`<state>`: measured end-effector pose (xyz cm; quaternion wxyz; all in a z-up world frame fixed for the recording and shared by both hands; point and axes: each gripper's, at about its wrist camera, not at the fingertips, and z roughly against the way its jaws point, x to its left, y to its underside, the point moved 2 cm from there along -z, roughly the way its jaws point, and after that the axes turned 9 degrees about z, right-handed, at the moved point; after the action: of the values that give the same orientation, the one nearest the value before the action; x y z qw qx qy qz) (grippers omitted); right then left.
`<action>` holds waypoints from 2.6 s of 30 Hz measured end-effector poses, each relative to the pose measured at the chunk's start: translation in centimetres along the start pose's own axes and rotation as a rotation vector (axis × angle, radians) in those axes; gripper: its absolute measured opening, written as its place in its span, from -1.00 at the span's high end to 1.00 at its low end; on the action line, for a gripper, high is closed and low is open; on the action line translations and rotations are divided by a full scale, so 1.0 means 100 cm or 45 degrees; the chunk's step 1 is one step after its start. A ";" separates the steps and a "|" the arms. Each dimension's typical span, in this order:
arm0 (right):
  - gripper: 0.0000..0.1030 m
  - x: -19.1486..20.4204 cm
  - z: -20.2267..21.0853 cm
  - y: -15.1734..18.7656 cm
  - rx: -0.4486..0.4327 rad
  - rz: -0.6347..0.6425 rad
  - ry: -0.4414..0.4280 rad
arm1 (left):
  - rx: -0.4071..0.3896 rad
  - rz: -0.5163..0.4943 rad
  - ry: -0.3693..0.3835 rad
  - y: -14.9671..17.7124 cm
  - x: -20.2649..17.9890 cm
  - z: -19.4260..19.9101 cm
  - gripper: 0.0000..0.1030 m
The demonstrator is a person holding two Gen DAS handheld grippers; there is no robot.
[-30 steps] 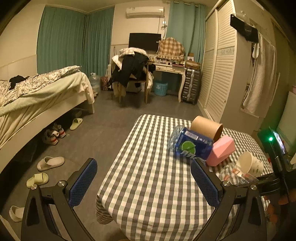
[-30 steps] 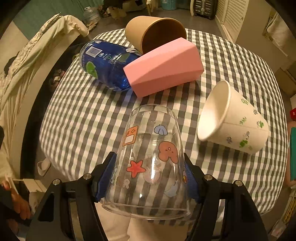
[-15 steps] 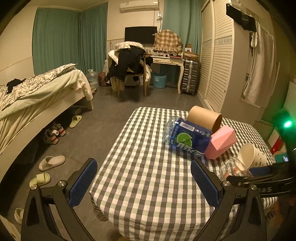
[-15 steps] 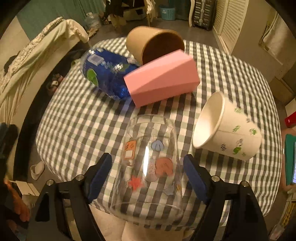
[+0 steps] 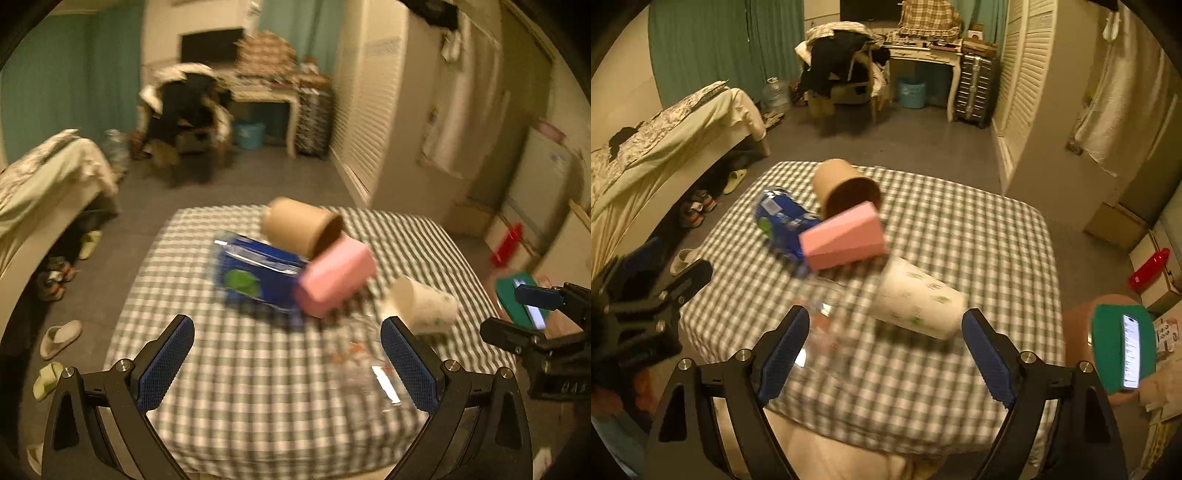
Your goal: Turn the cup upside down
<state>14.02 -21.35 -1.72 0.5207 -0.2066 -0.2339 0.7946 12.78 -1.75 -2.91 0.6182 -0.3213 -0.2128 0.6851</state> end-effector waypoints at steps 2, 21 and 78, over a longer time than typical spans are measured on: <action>-0.65 -0.013 0.000 0.013 0.008 -0.012 0.008 | 0.055 -0.043 0.003 0.000 -0.015 -0.013 -1.00; -0.65 -0.058 -0.037 0.072 -0.043 -0.219 -0.001 | 0.467 -0.168 -0.022 0.010 -0.063 -0.110 -0.81; -0.65 -0.052 -0.005 0.086 -0.126 -0.282 0.037 | -0.122 -0.232 0.127 -0.001 -0.088 0.000 -0.10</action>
<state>9.94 -29.11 -6.69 0.5979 -0.2165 -0.2865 0.7166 13.06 -10.38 -1.27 0.6715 -0.3636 -0.2427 0.5983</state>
